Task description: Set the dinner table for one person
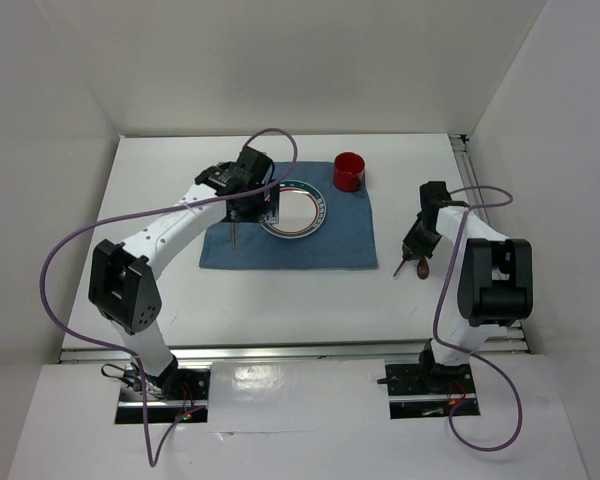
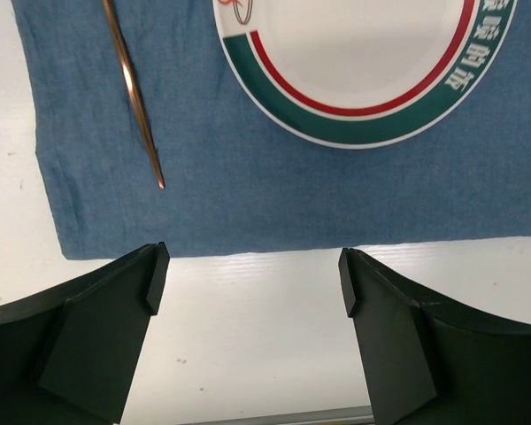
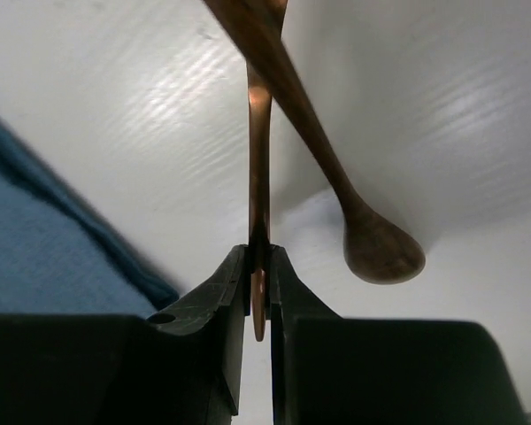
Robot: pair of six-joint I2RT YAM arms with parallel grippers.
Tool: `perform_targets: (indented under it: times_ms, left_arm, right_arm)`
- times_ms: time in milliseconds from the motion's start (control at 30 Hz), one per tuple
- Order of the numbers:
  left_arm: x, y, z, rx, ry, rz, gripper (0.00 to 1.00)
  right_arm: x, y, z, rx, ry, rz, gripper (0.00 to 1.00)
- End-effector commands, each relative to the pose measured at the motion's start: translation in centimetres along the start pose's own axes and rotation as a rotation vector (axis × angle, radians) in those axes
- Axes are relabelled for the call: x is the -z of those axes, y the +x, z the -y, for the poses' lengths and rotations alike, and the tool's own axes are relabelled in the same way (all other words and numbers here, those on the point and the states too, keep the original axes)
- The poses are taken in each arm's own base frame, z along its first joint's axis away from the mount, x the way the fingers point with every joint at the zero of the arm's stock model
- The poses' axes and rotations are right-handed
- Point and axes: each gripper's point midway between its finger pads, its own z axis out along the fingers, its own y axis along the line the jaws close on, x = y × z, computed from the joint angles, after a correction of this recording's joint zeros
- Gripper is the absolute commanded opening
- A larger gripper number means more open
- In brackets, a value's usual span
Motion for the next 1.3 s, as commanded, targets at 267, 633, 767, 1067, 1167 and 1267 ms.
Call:
perform_targets:
  times_ms: [267, 633, 767, 1067, 1167, 1267]
  left_arm:
    - [2.9, -2.2, -0.1, 0.032, -0.007, 0.079, 0.97]
    - [5.3, -3.7, -0.7, -0.003, -0.034, 0.127, 0.94]
    - [6.1, -3.8, -1.2, 0.003, -0.042, 0.122, 0.94]
    - [8.7, -4.3, -1.9, 0.045, -0.021, 0.169, 0.98]
    - [9.2, -4.3, -2.4, 0.056, -0.022, 0.181, 0.98]
    - [9.1, -3.9, -2.6, 0.053, -0.025, 0.173, 0.98]
  right_arm:
    - [8.6, -5.5, -6.4, 0.192, -0.349, 0.234, 0.0]
    - [8.5, 1.0, -12.2, 0.522, -0.401, 0.075, 0.0]
    - [7.7, 3.1, -14.3, 0.585, -0.402, 0.039, 0.0]
    - [5.6, 4.6, -17.9, 0.643, -0.405, -0.023, 0.0]
    - [4.5, 4.5, -18.5, 0.624, -0.396, -0.039, 0.0]
    - [3.6, 4.2, -19.0, 0.602, -0.391, -0.033, 0.0]
